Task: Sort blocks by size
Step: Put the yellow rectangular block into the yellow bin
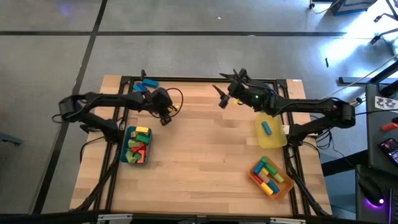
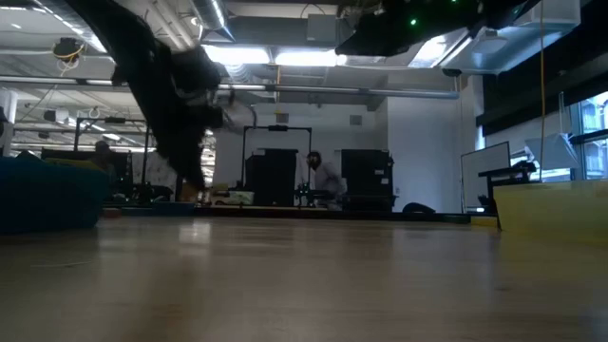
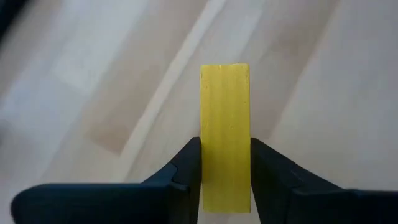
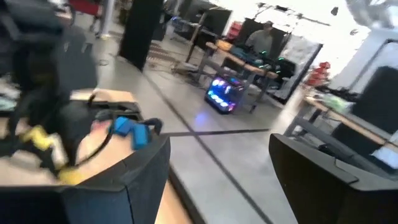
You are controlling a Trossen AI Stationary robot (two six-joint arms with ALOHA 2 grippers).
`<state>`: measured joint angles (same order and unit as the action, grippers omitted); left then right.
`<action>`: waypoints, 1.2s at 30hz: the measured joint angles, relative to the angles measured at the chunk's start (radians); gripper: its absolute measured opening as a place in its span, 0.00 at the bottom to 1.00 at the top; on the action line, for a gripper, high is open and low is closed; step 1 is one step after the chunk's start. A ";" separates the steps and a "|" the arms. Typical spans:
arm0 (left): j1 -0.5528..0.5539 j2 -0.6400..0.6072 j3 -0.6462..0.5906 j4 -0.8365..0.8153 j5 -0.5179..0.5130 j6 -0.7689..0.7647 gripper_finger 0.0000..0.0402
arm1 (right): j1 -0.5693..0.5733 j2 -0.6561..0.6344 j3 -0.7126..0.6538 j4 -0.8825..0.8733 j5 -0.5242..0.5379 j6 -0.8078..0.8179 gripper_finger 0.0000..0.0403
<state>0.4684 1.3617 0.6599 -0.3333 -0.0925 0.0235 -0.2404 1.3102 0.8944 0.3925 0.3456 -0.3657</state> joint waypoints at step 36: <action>-0.345 -0.447 0.011 0.448 0.008 0.223 0.24 | 0.019 0.241 0.134 0.184 -0.612 0.118 0.68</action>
<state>0.1232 0.9149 0.6712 0.1150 -0.0845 0.2466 -0.2218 1.5516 1.0286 0.5769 -0.2665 -0.2475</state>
